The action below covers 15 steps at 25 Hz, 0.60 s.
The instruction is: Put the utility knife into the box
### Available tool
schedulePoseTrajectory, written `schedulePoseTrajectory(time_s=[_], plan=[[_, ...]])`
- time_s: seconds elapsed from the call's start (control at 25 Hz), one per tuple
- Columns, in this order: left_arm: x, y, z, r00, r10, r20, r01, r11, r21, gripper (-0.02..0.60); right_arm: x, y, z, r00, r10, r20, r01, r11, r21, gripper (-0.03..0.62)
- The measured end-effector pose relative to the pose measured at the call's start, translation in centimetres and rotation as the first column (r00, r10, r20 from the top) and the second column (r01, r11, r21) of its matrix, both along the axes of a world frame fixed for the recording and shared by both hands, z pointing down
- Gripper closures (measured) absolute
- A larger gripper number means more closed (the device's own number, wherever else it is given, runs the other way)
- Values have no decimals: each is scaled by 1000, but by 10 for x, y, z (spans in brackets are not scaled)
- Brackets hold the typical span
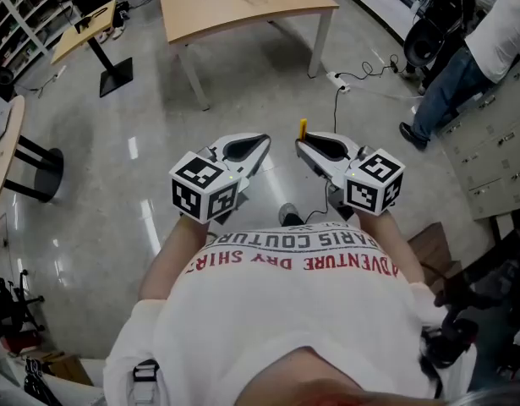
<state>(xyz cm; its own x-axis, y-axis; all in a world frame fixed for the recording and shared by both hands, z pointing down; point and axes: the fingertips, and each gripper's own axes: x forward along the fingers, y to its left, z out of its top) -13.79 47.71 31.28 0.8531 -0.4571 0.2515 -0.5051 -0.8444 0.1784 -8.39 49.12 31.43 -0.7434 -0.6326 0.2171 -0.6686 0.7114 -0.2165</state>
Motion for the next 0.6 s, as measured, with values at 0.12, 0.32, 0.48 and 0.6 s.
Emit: schedulePoseTrajectory(time_s=[0.12, 0.32, 0.48, 0.6], plan=[[1, 2, 2, 1000, 2, 5, -2, 1000, -1, 580, 1, 1, 0, 1000, 2, 9, -2, 1000, 0, 536], [-4, 15, 3, 1000, 2, 9, -2, 1000, -12, 580, -5, 14, 0, 1000, -10, 22, 10, 1000, -7, 536], [-6, 16, 8, 1000, -4, 15, 5, 1000, -26, 579, -6, 14, 7, 1000, -12, 25, 12, 1000, -23, 536], [-2, 11, 17, 1000, -6, 24, 7, 999, -38, 580, -2, 7, 17, 1000, -12, 24, 13, 999, -39, 536]])
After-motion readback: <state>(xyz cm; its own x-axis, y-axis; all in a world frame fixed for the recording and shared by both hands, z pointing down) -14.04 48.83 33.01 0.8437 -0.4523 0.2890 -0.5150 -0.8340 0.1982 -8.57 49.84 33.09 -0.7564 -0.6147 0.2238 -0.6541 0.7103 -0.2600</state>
